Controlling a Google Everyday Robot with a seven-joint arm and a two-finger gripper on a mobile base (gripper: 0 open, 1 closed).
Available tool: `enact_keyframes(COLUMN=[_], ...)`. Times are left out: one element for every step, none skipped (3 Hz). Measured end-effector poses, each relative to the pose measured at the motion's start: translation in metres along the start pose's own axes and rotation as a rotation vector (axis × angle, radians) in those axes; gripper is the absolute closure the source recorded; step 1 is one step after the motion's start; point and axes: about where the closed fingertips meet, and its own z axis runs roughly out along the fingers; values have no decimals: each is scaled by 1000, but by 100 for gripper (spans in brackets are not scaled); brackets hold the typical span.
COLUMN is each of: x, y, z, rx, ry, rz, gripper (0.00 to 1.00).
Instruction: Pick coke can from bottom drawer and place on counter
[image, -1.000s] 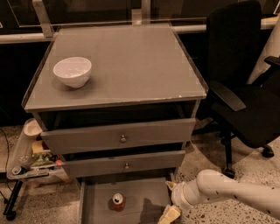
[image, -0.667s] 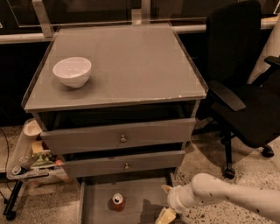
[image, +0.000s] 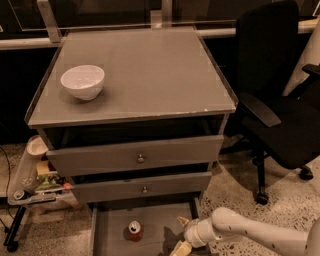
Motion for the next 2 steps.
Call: enact_keyframes(x=[0,6], y=[0,-12], z=[0,19], rx=[0,-17], ry=[0,-56], rz=[0,2], gripper=[0,0])
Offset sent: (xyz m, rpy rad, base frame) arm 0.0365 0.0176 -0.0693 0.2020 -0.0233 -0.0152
